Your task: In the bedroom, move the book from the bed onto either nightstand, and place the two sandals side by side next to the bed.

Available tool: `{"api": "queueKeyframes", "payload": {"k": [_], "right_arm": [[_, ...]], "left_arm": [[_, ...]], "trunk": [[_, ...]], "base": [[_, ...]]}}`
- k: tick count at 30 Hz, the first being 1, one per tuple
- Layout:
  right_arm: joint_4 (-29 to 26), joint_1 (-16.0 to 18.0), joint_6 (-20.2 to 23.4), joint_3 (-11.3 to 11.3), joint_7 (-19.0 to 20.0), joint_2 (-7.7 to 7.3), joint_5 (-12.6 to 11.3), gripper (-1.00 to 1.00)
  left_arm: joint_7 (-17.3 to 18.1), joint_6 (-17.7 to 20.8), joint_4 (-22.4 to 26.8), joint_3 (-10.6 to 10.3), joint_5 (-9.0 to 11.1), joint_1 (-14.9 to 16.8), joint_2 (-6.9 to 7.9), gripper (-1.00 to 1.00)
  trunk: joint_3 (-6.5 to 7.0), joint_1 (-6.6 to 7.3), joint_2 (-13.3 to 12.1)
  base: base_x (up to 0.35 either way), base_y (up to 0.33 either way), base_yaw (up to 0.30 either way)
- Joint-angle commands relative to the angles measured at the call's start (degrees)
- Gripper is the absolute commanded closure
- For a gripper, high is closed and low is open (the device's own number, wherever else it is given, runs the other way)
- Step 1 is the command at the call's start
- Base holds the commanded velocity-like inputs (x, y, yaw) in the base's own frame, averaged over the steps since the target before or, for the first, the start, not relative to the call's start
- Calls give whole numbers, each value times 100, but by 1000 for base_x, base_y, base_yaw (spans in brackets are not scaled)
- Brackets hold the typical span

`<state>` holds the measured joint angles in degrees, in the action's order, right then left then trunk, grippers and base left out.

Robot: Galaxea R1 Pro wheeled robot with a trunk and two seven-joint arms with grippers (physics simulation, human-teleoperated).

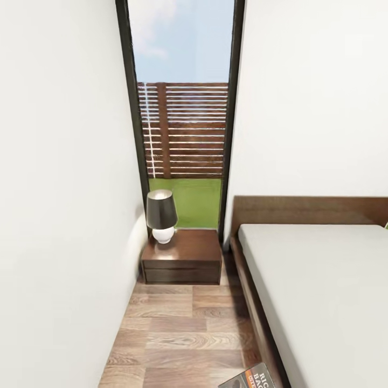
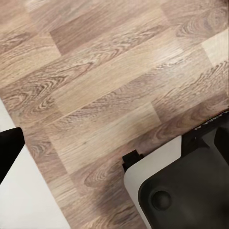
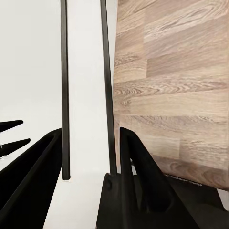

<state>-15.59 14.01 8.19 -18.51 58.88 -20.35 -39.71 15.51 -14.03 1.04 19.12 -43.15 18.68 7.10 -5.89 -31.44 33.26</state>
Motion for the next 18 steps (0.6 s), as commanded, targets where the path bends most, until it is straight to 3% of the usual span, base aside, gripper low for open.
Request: {"api": "queueKeyframes", "payload": {"k": [1,9,18], "right_arm": [[-5,5,60,-21,5,-4,-65,100],[-5,5,61,-21,-3,-4,-65,100],[-5,5,61,-21,2,-4,-66,100]], "left_arm": [[22,-12,1,48,-44,4,1,-100],[22,-12,1,48,-44,4,1,-100],[22,-12,1,48,-44,4,0,-100]], "trunk": [[-10,-5,9],[-28,-5,9],[-30,-5,9]], "base": [[330,0,0],[329,0,115],[325,0,11]]}}
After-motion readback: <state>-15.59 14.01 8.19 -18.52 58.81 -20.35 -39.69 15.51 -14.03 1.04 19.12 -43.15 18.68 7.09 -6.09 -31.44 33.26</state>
